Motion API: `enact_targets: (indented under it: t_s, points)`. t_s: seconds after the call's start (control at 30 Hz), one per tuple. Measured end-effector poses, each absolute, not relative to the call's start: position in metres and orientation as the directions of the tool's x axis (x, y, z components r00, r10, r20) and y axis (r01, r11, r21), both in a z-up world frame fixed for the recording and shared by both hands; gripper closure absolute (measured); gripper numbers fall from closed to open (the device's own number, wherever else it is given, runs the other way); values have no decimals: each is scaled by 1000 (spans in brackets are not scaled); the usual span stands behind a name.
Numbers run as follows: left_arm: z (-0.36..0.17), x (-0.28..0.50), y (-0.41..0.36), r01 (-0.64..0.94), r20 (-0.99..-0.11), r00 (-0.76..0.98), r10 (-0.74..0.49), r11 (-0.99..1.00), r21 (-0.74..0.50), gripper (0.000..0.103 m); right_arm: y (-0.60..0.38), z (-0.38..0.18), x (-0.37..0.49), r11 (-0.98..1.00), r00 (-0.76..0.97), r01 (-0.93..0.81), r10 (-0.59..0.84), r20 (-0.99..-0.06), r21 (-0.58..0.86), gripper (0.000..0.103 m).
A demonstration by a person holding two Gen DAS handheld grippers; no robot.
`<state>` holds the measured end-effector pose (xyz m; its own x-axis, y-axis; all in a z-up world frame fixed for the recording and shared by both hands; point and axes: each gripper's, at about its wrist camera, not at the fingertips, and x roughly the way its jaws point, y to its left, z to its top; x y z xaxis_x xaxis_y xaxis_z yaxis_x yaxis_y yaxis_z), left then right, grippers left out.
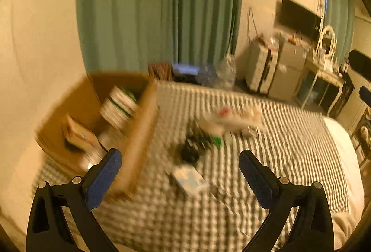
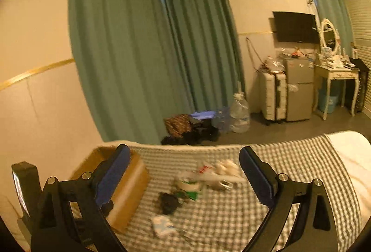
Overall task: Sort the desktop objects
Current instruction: 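Move the left gripper to the blue floral tissue pack and grasp it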
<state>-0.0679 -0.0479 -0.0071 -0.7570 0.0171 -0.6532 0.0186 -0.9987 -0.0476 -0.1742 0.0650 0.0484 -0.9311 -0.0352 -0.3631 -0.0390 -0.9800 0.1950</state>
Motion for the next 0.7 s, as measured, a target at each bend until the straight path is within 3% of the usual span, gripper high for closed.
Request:
enact_targets:
  t_s: [0.3, 0.47, 0.7]
  points:
    - [-115, -103, -19, 107, -780, -625, -30, -993, -47, 0, 122, -50, -192, -971, -883, -138, 31, -468, 194, 7]
    - [-143, -121, -29, 185, -776, -626, -71, -981, -60, 0, 143, -88, -221, -957, -839, -171, 17, -544, 234, 7]
    - [-176, -144, -36, 227, -782, -618, -78, -970, -82, 0, 151, -119, -278, -963, -825, -149, -4, -565, 224, 7]
